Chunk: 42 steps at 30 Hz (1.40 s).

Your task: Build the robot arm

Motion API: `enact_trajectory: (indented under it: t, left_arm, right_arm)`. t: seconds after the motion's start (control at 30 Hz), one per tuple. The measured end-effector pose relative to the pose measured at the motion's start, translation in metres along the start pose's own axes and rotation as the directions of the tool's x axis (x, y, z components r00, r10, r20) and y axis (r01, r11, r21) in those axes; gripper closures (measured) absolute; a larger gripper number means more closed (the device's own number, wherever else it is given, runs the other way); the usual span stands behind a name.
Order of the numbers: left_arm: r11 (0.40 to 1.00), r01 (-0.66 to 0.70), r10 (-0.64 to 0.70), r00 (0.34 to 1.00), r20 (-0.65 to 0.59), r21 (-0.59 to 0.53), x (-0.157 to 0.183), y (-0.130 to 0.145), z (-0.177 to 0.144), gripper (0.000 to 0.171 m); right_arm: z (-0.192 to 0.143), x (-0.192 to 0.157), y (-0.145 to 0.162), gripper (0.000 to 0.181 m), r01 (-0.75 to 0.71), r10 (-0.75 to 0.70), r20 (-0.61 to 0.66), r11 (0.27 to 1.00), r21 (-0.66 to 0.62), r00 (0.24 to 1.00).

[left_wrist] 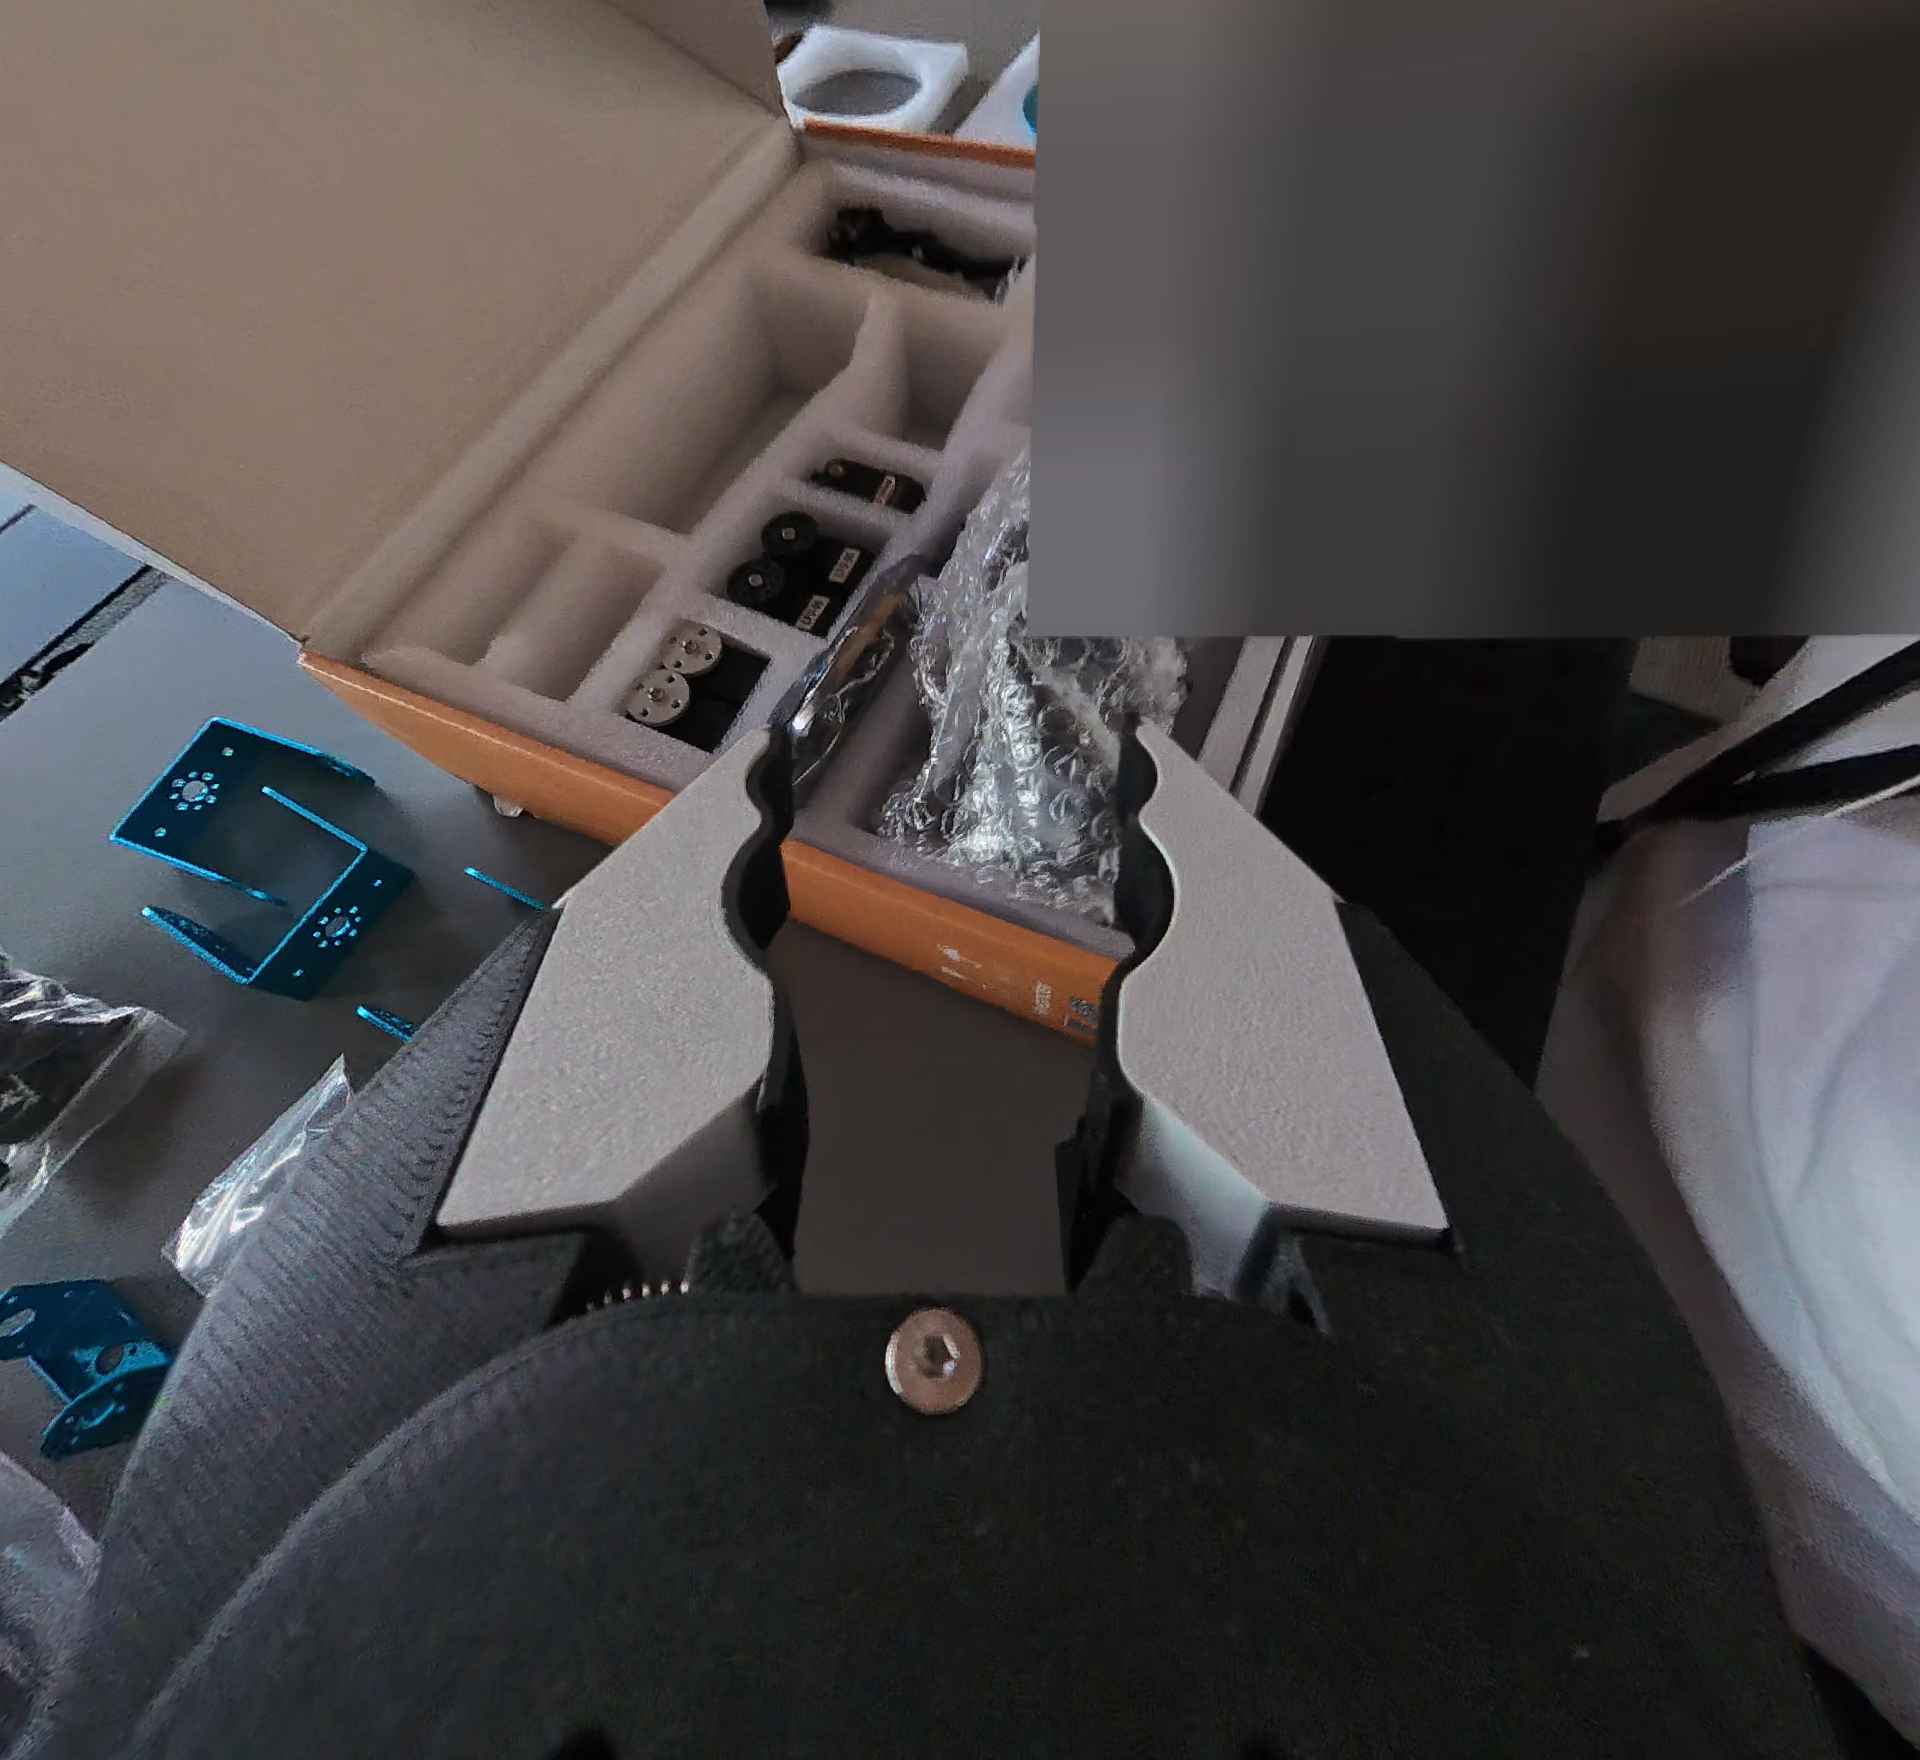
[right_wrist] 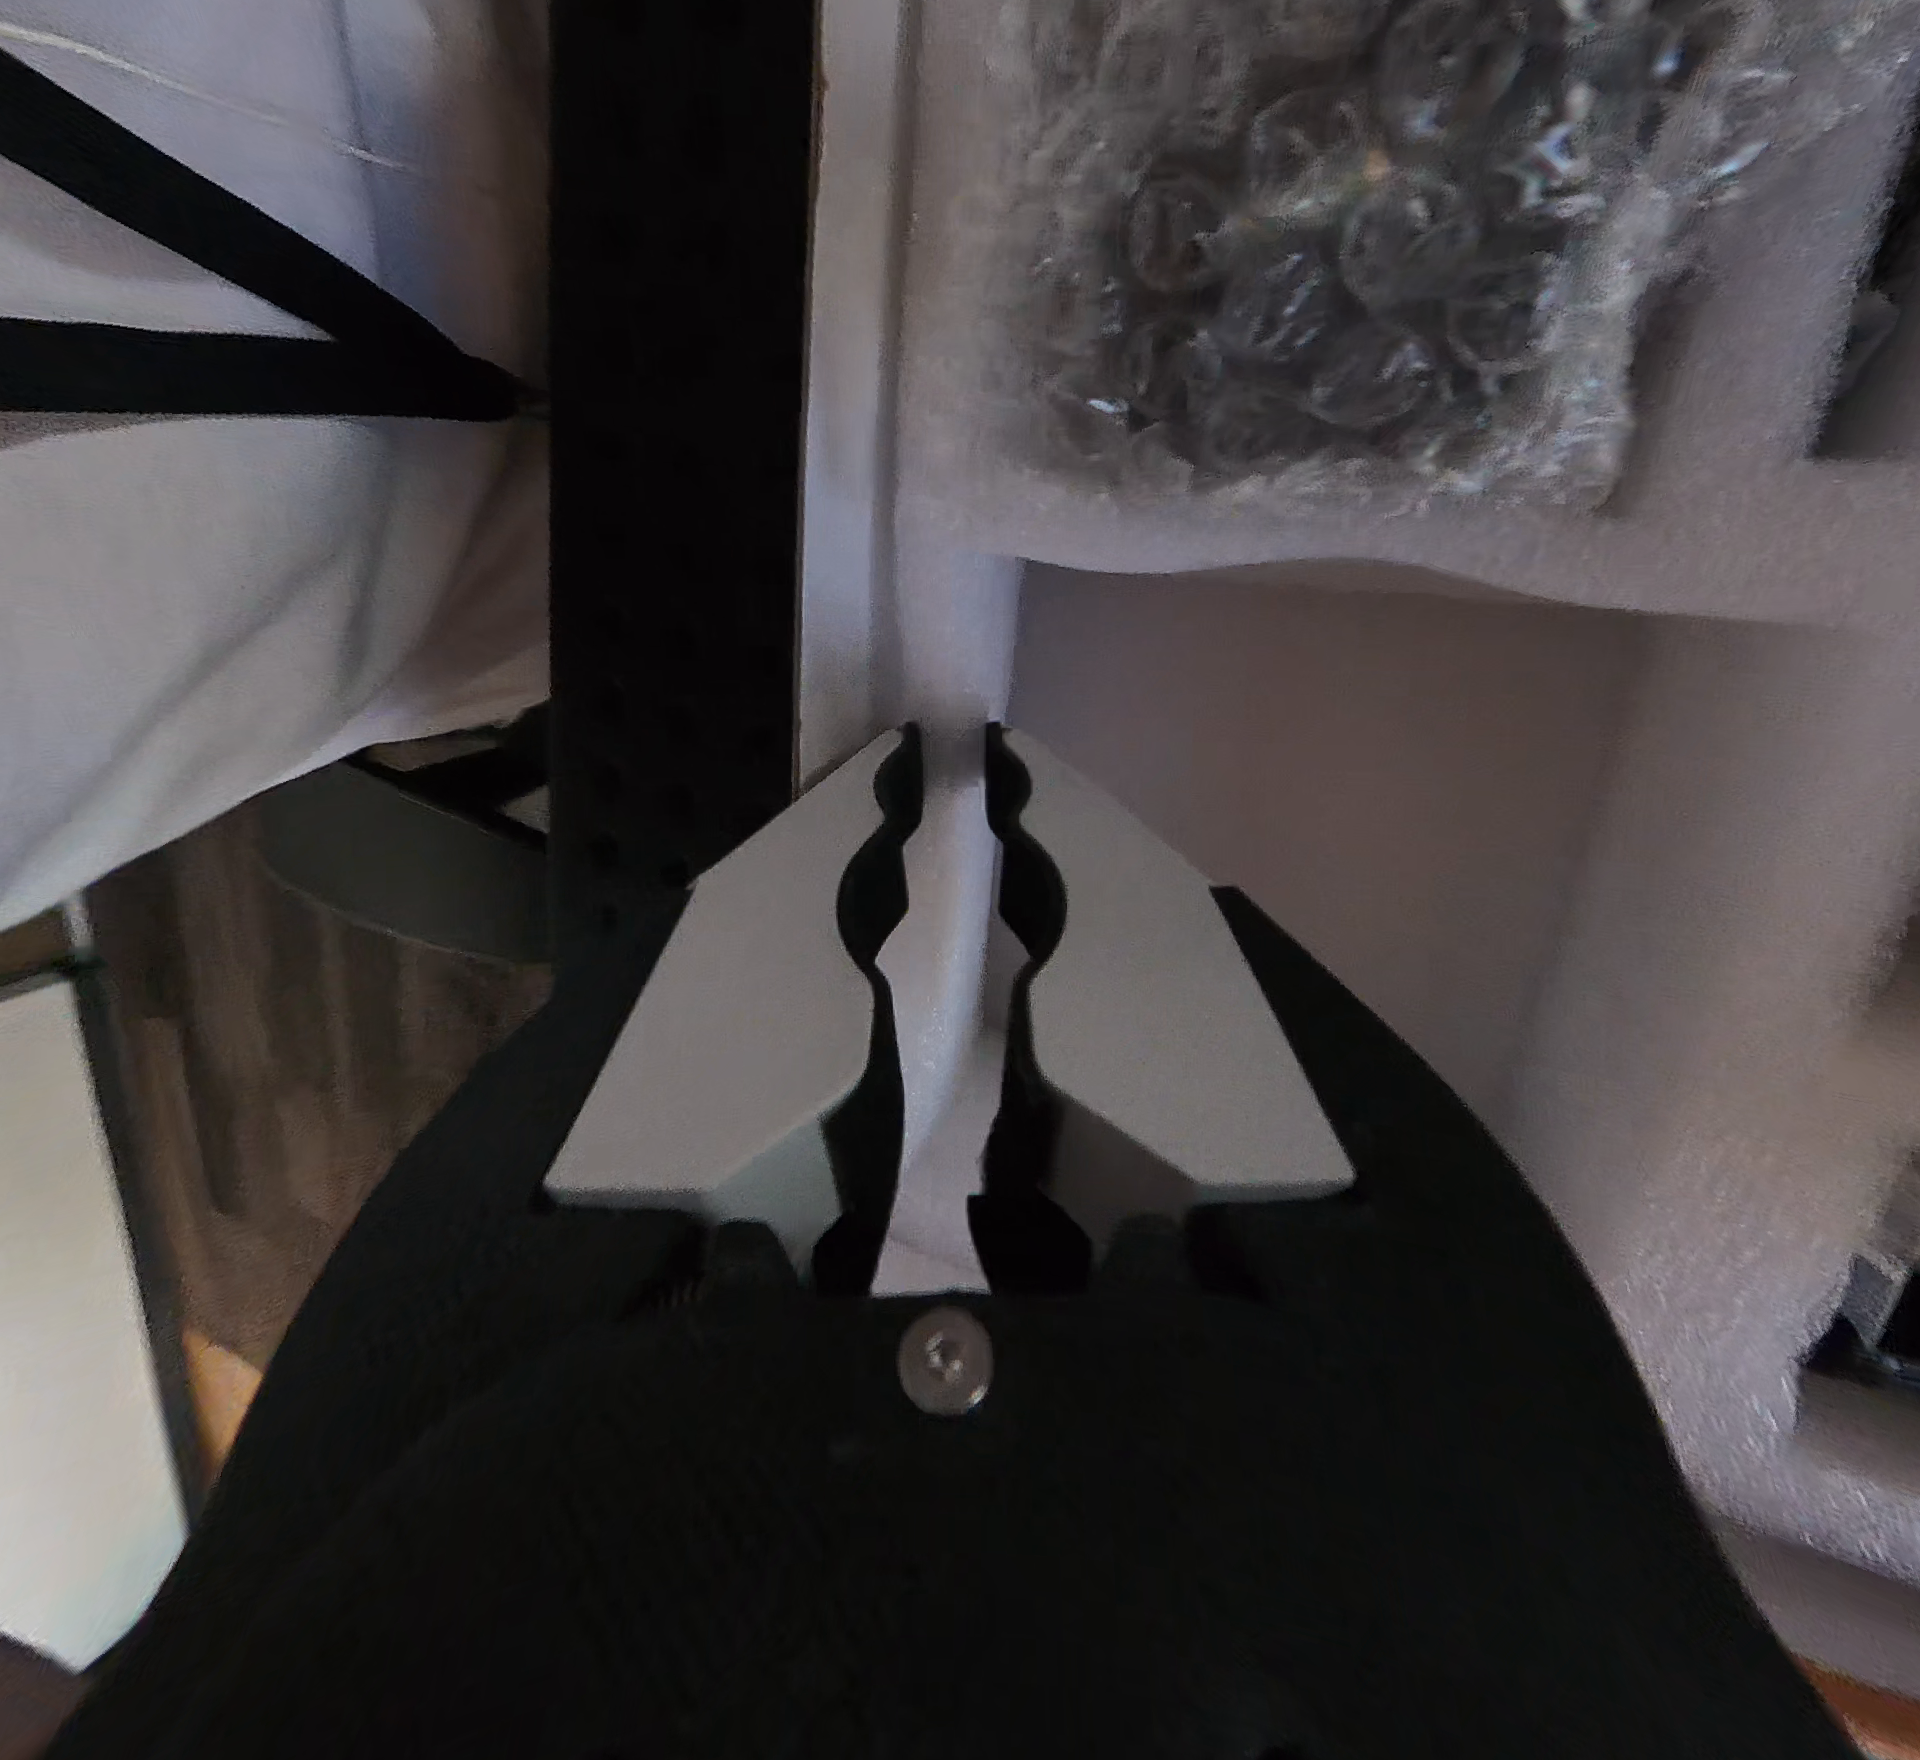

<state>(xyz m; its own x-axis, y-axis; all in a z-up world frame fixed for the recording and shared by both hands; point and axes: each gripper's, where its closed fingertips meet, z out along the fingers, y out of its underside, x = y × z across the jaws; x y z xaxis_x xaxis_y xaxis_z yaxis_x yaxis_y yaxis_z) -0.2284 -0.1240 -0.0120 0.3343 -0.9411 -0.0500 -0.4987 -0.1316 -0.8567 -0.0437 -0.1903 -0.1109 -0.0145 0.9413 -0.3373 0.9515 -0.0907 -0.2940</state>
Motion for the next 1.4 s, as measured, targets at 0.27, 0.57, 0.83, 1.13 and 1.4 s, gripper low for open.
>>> enact_trajectory:
  t: [0.27,0.57,0.83,1.13,1.4]
  left_arm:
    - [0.993,-0.116,0.111,0.982,-0.152,-0.02,0.09,-0.029,0.044,0.133]
    - [0.86,-0.36,0.321,0.932,-0.166,-0.36,0.115,0.026,0.117,0.161]
    - [0.838,-0.37,0.302,0.927,-0.224,-0.402,0.114,0.034,0.118,0.169]
    - [0.851,-0.341,0.258,0.934,-0.248,-0.4,0.111,0.034,0.12,0.169]
    - [0.999,0.029,-0.033,0.99,-0.14,-0.03,0.105,-0.011,0.101,0.144]
  right_arm:
    - [-0.015,0.003,-0.008,0.176,-0.075,0.101,-0.153,0.983,0.168,0.983]
    - [-0.036,0.007,-0.019,0.176,-0.018,0.048,-0.153,0.981,0.192,0.987]
    - [-0.059,0.013,-0.032,0.177,0.033,-0.023,-0.079,0.99,0.134,0.997]
    - [-0.054,0.012,-0.029,0.176,0.022,-0.017,-0.034,0.985,0.172,0.999]
    - [-0.001,0.011,-0.005,0.174,-0.042,0.047,-0.042,0.994,0.096,0.998]
